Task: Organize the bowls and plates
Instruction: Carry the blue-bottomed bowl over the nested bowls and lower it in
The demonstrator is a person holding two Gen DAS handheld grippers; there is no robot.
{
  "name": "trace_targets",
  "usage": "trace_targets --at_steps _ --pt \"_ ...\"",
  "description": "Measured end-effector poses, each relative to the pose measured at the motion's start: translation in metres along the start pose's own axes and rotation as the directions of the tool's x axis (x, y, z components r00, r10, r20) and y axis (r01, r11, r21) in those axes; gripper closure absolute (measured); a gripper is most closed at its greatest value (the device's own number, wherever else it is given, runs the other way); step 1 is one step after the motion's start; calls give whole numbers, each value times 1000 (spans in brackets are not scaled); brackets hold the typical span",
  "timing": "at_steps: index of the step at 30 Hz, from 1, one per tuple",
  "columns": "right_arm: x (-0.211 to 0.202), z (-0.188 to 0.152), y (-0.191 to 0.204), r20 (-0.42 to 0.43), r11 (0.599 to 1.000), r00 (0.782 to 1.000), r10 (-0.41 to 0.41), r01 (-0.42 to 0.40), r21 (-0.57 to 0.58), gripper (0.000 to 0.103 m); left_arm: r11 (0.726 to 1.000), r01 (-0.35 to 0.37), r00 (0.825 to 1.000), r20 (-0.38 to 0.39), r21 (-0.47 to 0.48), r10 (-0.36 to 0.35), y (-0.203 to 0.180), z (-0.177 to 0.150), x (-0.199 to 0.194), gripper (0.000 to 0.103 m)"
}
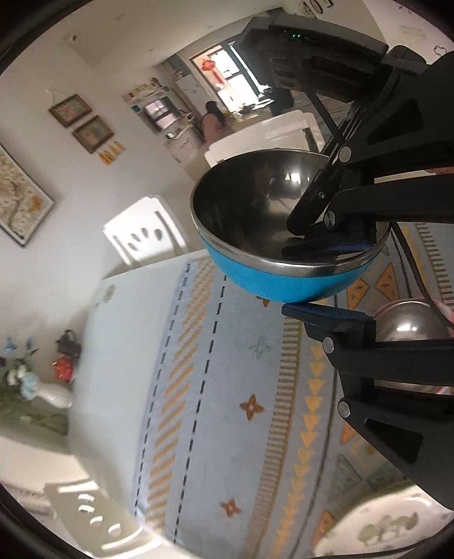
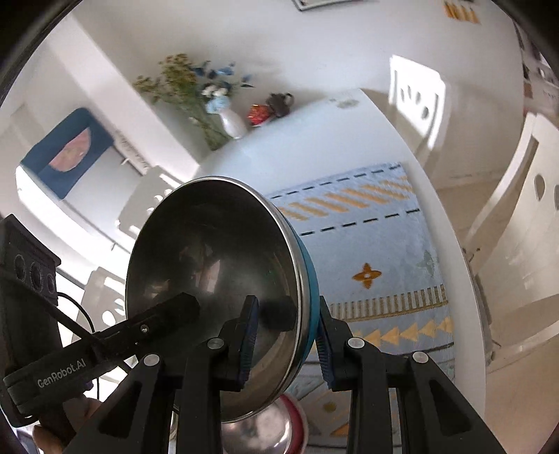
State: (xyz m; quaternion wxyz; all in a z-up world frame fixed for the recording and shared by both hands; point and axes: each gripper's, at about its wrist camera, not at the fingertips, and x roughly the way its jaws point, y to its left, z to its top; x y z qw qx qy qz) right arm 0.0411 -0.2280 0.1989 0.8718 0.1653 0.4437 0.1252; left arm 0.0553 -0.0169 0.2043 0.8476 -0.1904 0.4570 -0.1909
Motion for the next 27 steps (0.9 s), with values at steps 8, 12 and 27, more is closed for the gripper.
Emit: trace_targets --at_steps 8,12,27 --pt "-14 -31 41 -63 996 997 49 -53 -70 72 998 -36 998 41 -54 39 18 -32 -31 83" --pt "-2 -48 46 -127 995 991 34 -45 -85 72 993 -52 999 -1 -103 52 38 -51 -27 83" --pt "38 -98 35 -327 997 943 -63 43 -70 72 979 -89 987 -145 -182 63 71 -106 0 83"
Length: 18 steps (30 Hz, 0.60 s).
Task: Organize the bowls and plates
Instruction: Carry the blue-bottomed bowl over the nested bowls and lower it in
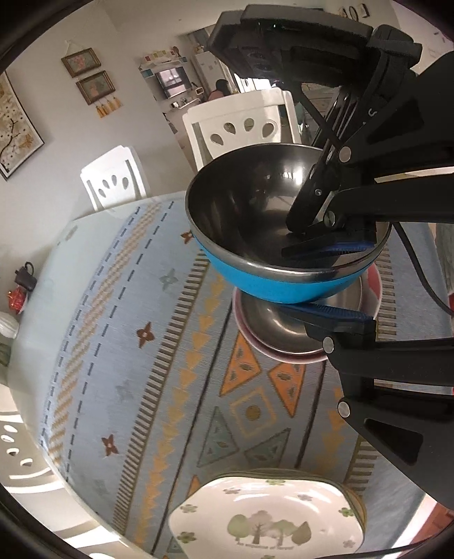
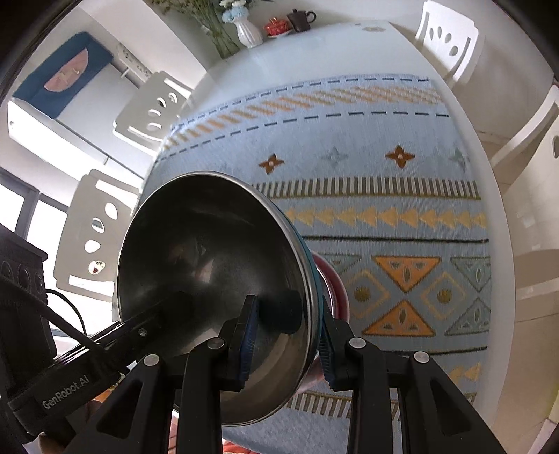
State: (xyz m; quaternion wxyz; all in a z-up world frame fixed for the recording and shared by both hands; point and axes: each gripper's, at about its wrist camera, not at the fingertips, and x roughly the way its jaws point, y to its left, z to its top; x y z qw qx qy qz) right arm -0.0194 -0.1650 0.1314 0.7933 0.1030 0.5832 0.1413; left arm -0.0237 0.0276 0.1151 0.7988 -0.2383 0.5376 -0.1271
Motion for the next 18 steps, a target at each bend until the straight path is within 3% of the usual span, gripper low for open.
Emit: trace_targets --at_steps 9,18 --pt "19 -10 -4 -51 999 998 -27 28 21 72 1000 -10 999 -54 -22 8 13 -10 18 78" --pt "24 -10 -7 -55 998 998 -38 40 41 72 993 -119 990 -73 -4 118 27 -14 29 69"
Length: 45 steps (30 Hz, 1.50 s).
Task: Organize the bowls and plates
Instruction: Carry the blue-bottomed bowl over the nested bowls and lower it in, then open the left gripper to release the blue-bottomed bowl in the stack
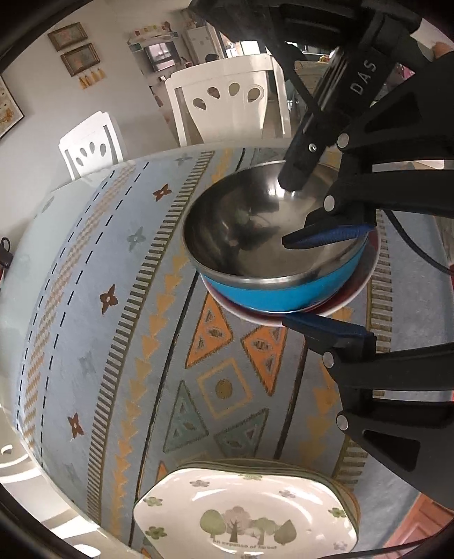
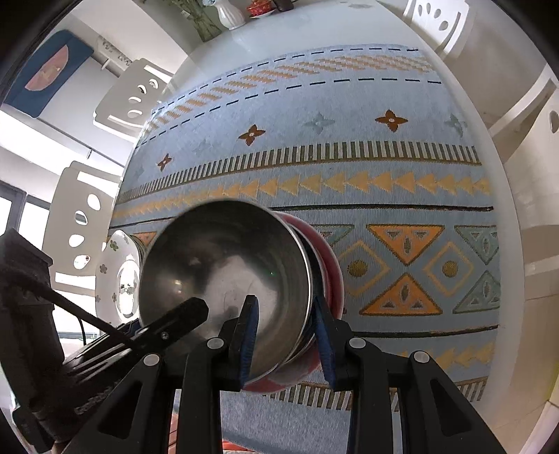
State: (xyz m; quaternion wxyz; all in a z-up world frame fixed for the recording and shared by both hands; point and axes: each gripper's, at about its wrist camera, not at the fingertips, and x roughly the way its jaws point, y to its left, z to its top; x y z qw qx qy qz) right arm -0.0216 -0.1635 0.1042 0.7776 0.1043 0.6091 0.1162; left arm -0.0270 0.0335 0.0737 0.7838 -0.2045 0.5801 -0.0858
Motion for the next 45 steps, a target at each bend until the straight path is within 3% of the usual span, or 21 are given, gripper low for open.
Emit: trace_targets --at_steps 4,10,19,21,23,26,29,33,35,36,37,38,42,45 --pt "-3 1 1 7 1000 1000 10 -10 -13 72 997 -70 997 21 16 70 4 0 -5 67" --pt "-3 0 -2 2 1000 1000 27 -27 -5 72 998 -54 998 26 -18 55 12 -1 -7 67" --pt "1 1 -17 -24 1000 1000 0 0 17 72 996 -68 997 42 64 65 -11 -6 -8 67" --pt "-3 4 -24 -6 999 1000 -5 6 35 66 996 -69 996 55 61 66 -10 -4 -12 67" --pt "-3 5 -32 -11 998 1000 -2 3 61 53 997 -59 997 60 43 57 -7 -3 -14 67" --pt "-3 7 -43 -38 992 998 59 -54 117 52 999 -46 997 62 27 45 -4 -2 -14 67" --pt "-20 9 -39 18 992 996 87 -89 94 52 998 -56 994 90 18 54 -5 -1 -19 67" --pt "-51 13 -22 104 988 983 152 -155 17 50 1000 -9 991 130 6 8 -7 2 -31 67" --pt "-60 14 -15 127 984 975 180 -179 -18 47 1000 17 988 156 20 -20 -10 3 -40 55" --pt "-60 14 -11 133 984 975 176 -173 -35 45 999 31 986 163 23 -34 -11 3 -41 34" --pt "-57 14 -9 129 987 979 159 -155 -44 33 999 51 984 170 21 -53 -10 3 -43 19" --pt "-53 13 -9 121 989 981 148 -144 -43 22 998 61 982 180 16 -63 -9 3 -43 19" --pt "-16 5 -21 15 990 990 137 -137 11 22 1000 25 989 143 -14 -23 2 4 -26 20" --pt "6 2 -27 -40 992 991 124 -123 29 22 997 45 995 93 -67 -39 14 1 -8 21"
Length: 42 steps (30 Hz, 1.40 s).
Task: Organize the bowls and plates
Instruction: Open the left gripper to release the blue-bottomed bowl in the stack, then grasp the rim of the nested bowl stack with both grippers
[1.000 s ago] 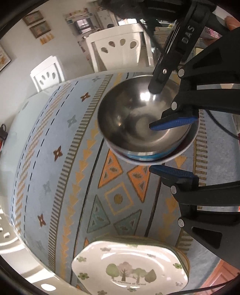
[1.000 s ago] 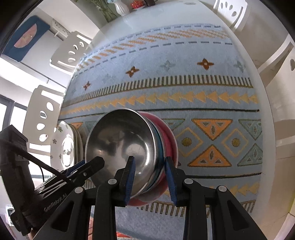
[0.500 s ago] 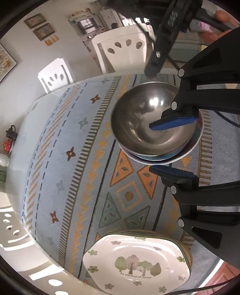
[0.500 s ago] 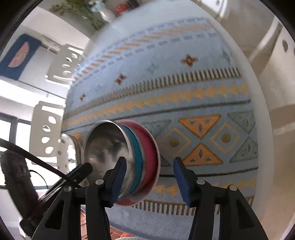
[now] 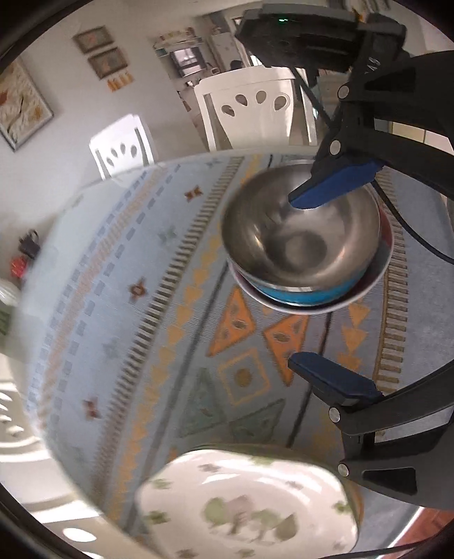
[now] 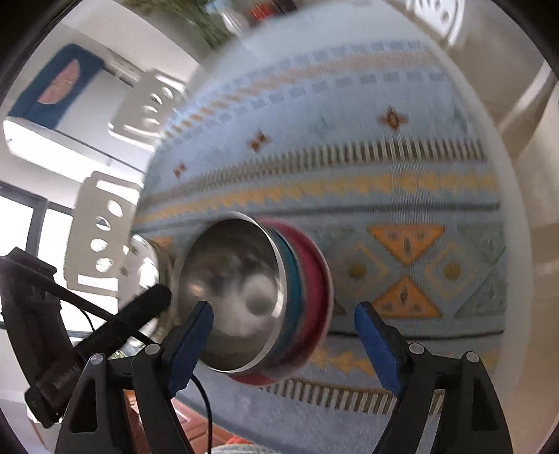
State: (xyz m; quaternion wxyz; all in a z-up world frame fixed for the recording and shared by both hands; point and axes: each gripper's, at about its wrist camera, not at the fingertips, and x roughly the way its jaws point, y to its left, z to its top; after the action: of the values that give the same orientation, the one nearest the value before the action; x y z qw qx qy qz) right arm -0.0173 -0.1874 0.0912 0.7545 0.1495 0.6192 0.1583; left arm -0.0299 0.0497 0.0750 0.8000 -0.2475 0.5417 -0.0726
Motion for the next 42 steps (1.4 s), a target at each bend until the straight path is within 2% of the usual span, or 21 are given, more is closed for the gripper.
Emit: trace_targets --at_steps 3,6,9,11,12,13,18,19,20,23,25,28,35,42 --pt "14 -1 -3 -26 1000 999 -23 22 -8 22 1000 -2 1000 -23 -9 2 5 -4 13 21" --pt "25 -1 -8 -55 1000 998 -5 6 16 22 1000 -1 999 -42 -11 0 7 -6 22 24" --pt "32 0 -16 -77 999 997 15 -12 43 22 998 44 996 -77 -52 -48 14 -6 32 26" --pt "35 0 -19 -71 999 997 16 -13 49 22 996 54 994 -93 -65 -60 16 -7 36 32" --pt "36 1 -19 -65 999 998 9 -6 43 22 996 57 992 -107 -64 -64 16 -7 40 44" --pt "37 2 -19 -60 999 998 1 1 34 22 996 63 990 -121 -58 -70 16 -7 43 49" --pt "46 6 -20 -46 1000 999 -10 11 25 22 990 104 981 -153 -97 -118 22 -9 54 50" --pt "47 6 -22 -42 1000 999 -3 4 31 25 988 112 978 -162 -110 -129 24 -10 57 50" --pt "49 5 -25 -41 999 999 1 1 39 39 986 116 977 -167 -116 -135 25 -10 58 50" --pt "55 4 -31 -55 995 996 69 -65 78 45 983 137 972 -176 -126 -158 24 -13 62 50" --pt "54 2 -30 -36 995 996 79 -76 63 47 982 141 972 -169 -123 -160 22 -13 62 51" --pt "50 0 -25 -11 997 997 77 -76 21 57 987 123 980 -145 -102 -137 19 -13 60 54" --pt "43 1 -12 38 998 999 -13 15 -61 57 993 107 989 -101 -40 -110 9 -15 50 56" --pt "31 4 -5 89 993 995 -44 53 -105 57 994 113 992 -64 -5 -113 -2 -7 42 56"
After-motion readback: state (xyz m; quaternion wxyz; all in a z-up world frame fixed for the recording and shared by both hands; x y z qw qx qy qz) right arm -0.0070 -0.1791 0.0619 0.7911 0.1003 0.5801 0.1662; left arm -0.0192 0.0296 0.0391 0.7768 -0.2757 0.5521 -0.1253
